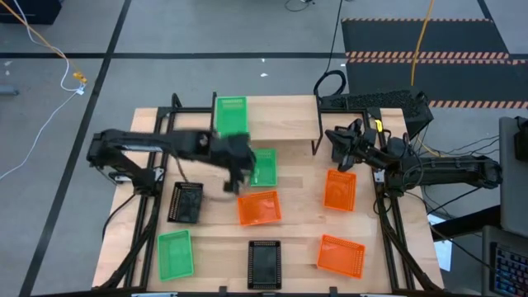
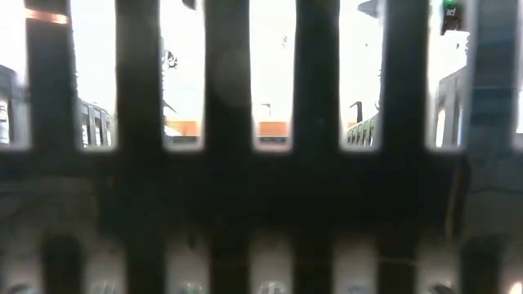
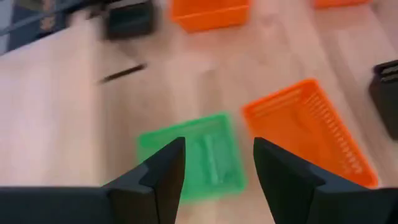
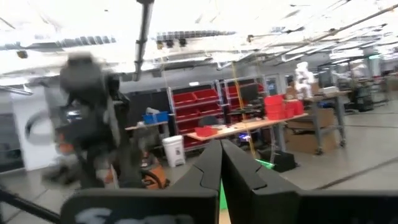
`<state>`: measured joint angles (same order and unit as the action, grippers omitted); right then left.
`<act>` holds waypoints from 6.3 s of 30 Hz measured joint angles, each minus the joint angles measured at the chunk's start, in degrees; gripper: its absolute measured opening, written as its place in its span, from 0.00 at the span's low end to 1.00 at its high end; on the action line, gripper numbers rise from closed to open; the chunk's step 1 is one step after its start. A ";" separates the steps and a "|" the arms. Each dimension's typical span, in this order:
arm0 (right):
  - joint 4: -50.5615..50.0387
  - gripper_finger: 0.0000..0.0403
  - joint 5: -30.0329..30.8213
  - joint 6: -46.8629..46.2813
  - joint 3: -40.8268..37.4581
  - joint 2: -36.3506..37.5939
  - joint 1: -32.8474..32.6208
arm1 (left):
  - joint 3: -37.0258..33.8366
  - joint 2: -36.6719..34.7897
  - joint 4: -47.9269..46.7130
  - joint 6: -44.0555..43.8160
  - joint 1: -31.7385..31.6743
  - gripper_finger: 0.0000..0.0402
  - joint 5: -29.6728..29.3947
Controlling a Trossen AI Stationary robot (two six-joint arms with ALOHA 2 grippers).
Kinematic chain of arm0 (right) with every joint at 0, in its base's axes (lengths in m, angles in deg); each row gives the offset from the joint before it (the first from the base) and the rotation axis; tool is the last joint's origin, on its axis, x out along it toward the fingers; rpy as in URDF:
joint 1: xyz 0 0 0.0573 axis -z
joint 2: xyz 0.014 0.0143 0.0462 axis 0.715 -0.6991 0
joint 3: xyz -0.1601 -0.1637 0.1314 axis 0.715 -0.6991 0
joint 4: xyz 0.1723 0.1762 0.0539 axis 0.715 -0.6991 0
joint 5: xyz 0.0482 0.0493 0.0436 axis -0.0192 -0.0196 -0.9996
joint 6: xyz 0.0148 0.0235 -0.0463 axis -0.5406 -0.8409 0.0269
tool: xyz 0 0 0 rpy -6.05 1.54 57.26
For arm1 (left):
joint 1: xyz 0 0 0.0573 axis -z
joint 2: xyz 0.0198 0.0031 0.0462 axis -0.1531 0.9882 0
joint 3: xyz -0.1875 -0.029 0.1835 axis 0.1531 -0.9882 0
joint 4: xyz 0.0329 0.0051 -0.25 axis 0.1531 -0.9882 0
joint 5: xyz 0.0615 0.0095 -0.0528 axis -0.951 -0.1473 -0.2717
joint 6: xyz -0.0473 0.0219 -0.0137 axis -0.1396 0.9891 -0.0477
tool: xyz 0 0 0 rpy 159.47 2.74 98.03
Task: Stack baskets on shelf by color
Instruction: Stack the top green bin on top of the green bin on the shelf, then stack the green bin on top of the green bins on the shelf
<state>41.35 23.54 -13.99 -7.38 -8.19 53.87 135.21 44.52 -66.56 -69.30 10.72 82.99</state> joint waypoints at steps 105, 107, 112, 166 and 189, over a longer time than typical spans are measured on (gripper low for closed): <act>-27.27 0.00 -4.57 -0.52 10.51 -1.41 0.14 | 3.46 -8.25 -18.76 -9.78 -15.26 0.18 -14.88; -34.12 0.02 -4.51 -0.63 14.74 -3.12 -2.08 | 3.36 -8.17 -17.30 -11.04 -13.82 0.18 -11.75; -30.51 0.07 -1.53 1.92 16.81 -8.34 -6.56 | -5.84 -8.31 -2.29 -11.86 -6.39 0.18 -6.10; -17.78 0.11 4.35 11.33 16.79 -13.81 -2.97 | -12.25 5.58 -3.14 -112.68 61.06 0.18 5.03; -17.38 0.11 4.37 12.99 16.74 -14.64 -2.97 | -14.11 13.23 -4.75 -107.42 64.08 0.53 1.01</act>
<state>23.97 27.91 -1.00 9.36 -22.83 50.90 121.10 57.75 -71.31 -176.71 74.80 84.00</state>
